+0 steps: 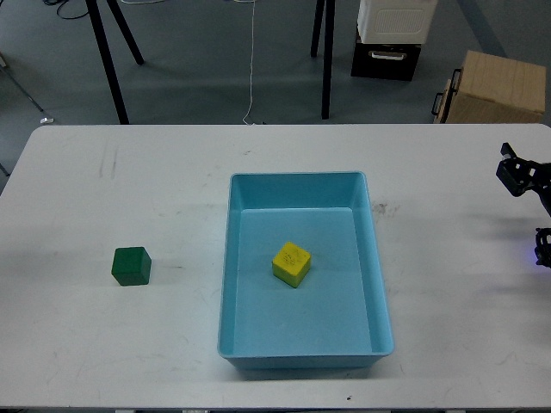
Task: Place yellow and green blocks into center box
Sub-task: 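Move the left gripper down beside the green cube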
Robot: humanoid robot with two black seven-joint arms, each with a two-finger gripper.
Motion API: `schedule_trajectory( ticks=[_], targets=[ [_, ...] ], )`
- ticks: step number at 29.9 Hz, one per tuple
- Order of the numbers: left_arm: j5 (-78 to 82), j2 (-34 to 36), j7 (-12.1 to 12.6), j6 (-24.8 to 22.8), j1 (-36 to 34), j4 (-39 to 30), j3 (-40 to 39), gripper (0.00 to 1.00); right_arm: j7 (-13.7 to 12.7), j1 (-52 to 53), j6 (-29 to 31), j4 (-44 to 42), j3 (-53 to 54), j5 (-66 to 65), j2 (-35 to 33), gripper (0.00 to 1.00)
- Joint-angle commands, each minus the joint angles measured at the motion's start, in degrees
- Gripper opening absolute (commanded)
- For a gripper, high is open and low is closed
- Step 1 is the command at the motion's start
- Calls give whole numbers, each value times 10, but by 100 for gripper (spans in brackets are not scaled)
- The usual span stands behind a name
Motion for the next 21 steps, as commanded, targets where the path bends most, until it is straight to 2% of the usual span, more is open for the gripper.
schedule_trajectory(
  ticks=[1, 5, 7, 14, 17, 21],
  targets=[
    [53, 1, 6, -2, 1, -29, 70, 100, 0, 0, 0, -3, 0, 0, -1, 100],
    [54, -2, 64, -1, 0, -45, 107, 100, 1, 0, 0, -3, -1, -1, -1, 100],
    [52, -7, 83, -2, -1, -49, 109, 100, 1, 0, 1, -3, 0, -2, -1, 100],
    [44, -54, 88, 1, -3, -49, 109, 100, 3, 0, 0, -2, 0, -33, -2, 100],
    [20, -69, 82, 15, -11, -50, 106, 100, 4, -1, 0, -2, 0, -46, -2, 100],
    [-12, -98, 87, 27, -13, -51, 113, 100, 4, -1, 0, 0, 0, -46, -2, 100]
  ],
)
